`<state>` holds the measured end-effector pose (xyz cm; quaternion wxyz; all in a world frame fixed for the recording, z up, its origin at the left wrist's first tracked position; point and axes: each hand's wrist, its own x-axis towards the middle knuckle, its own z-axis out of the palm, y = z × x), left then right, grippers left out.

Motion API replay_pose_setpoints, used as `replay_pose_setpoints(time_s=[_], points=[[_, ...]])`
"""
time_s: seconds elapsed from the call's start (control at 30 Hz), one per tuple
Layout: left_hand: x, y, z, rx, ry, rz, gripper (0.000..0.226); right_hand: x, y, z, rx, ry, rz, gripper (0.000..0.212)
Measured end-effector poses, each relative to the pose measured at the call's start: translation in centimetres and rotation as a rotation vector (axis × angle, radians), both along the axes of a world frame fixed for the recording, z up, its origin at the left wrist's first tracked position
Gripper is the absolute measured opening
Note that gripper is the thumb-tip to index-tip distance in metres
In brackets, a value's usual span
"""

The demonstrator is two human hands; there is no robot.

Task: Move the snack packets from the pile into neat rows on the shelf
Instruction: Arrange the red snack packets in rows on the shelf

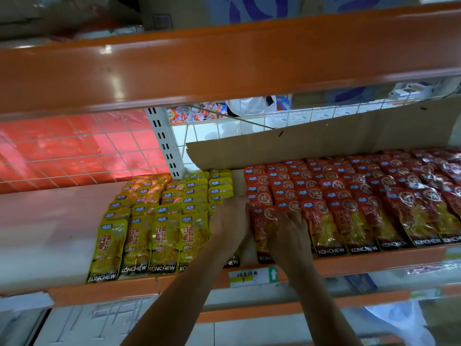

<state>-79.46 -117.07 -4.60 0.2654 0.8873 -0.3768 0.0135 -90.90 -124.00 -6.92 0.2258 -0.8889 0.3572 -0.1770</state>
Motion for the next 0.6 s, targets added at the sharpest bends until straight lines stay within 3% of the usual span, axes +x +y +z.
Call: replay_pose_setpoints(time_s=[0.13, 0.23, 0.6], points=[[1.2, 1.5, 0.3, 0.008, -0.062, 0.017, 0.024, 2.4, 1.3, 1.5, 0.012, -0.121, 0.023, 0.034], [2.7, 3.2, 0.7, 0.010, -0.070, 0.047, 0.022, 4.8, 2.7, 1.8, -0.030, -0.055, 0.149, 0.035], [13.6, 17.3, 0.6, 0.031, -0.146, 0.257, 0.024, 18.3, 15.4, 2.1, -0.026, -0.095, 0.372, 0.038]])
